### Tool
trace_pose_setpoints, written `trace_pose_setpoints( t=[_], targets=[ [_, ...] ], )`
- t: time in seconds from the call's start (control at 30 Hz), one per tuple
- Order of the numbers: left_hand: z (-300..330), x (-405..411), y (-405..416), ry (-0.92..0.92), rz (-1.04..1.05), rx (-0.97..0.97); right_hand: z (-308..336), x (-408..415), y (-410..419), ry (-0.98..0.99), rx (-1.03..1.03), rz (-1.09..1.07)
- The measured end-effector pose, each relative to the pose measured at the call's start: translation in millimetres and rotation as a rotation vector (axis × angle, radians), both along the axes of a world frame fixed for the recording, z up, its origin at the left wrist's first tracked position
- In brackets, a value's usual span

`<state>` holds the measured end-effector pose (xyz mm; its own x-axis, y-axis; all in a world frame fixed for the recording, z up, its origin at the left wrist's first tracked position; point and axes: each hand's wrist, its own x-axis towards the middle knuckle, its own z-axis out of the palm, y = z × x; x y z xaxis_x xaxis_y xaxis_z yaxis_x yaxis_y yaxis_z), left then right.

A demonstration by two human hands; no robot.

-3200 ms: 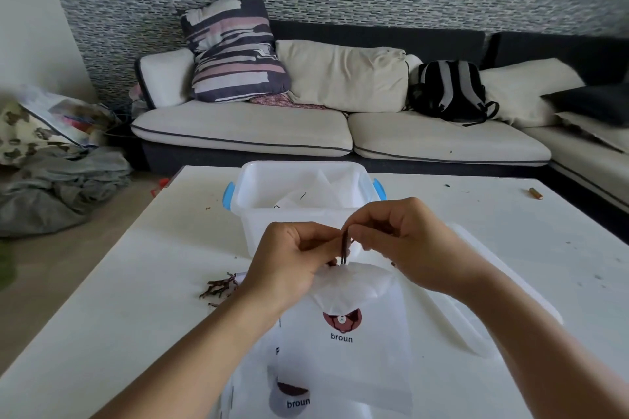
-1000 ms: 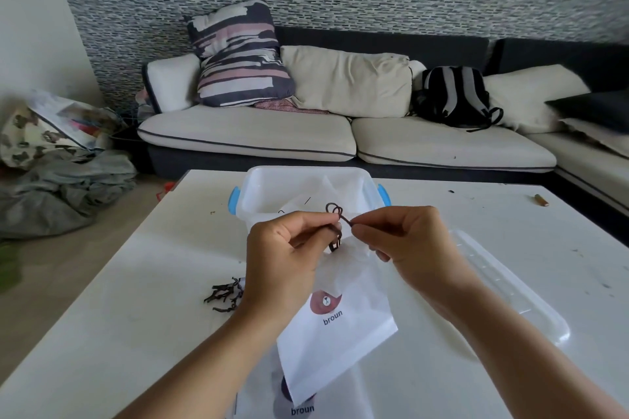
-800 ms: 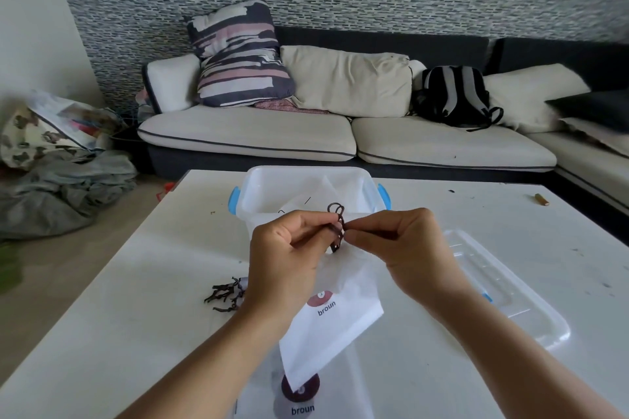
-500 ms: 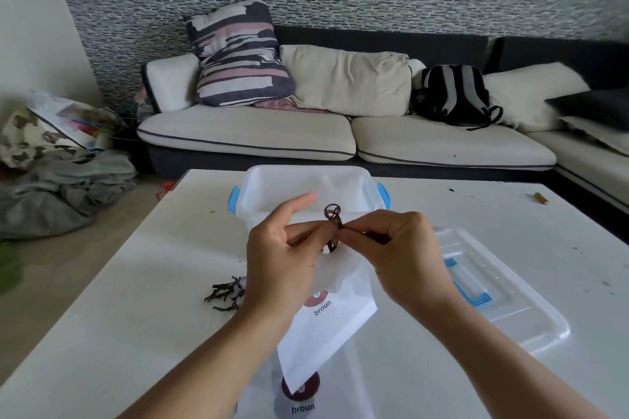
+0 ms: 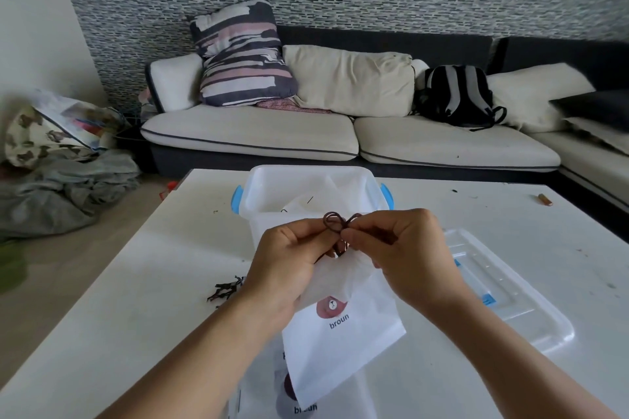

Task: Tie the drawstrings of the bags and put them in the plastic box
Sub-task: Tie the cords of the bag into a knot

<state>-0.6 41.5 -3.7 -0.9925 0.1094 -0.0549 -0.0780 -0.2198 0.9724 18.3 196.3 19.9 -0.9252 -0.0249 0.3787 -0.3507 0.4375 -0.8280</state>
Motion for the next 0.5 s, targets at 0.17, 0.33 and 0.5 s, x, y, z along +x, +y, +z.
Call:
trace_pose_setpoints(
  t=[0.17, 0.33, 0.5],
  targets=[
    [-1, 3, 3, 0.084, -0.053, -0.017, -1, 0, 3, 0.018, -0.006, -0.049],
    [-3, 10, 6, 0.192, -0.028, -0.067, -2, 1, 2, 0.021, -0.023, -0.082],
    [-1, 9, 5, 0.171, -0.091, -0.014, 0, 1, 2, -0.006, -0.07, -0.089]
  ],
)
